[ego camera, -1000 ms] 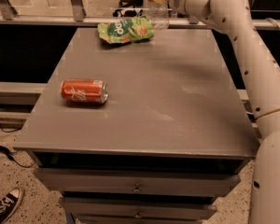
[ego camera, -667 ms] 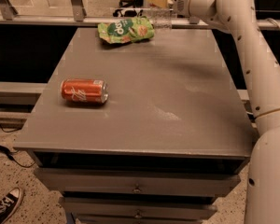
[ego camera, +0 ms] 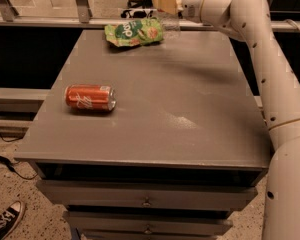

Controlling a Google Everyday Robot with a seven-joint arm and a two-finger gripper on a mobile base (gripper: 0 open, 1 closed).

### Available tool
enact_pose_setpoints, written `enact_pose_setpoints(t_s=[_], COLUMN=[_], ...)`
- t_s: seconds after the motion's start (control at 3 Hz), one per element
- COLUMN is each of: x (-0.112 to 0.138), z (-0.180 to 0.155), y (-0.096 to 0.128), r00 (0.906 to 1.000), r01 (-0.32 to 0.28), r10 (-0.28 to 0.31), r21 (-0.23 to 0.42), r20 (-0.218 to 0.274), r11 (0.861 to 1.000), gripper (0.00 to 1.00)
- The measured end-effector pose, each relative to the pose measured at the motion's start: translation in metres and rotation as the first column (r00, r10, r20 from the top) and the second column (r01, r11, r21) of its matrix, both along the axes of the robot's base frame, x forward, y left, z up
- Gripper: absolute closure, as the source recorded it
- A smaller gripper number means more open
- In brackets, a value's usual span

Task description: Move water bottle near green rice chip bag

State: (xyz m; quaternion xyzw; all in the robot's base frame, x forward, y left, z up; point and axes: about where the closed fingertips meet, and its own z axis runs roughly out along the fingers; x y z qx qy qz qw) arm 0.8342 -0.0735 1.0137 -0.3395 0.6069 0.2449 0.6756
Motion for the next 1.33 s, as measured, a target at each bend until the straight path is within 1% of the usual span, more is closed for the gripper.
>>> enact_pose_setpoints(t_s=[0.33,0.67,1.0,1.33], x=[-0.002,-0.006,-0.011,-0.011], z=[-0.007,-0.022,-0.033,-0.038], y=[0.01,0.016,0.007,-0.003], r00=[1.0,0.9997,0.9977,0.9953], r01=[0.001,0.017,0.048,0.078], r10=[-0.001,-0.019,-0.056,-0.091], r21=[-0.028,-0.11,-0.199,-0.276], r20=[0.003,-0.017,-0.036,-0.035], r11=[1.0,0.994,0.979,0.958], gripper=[1.0,1.0,1.0,1.0])
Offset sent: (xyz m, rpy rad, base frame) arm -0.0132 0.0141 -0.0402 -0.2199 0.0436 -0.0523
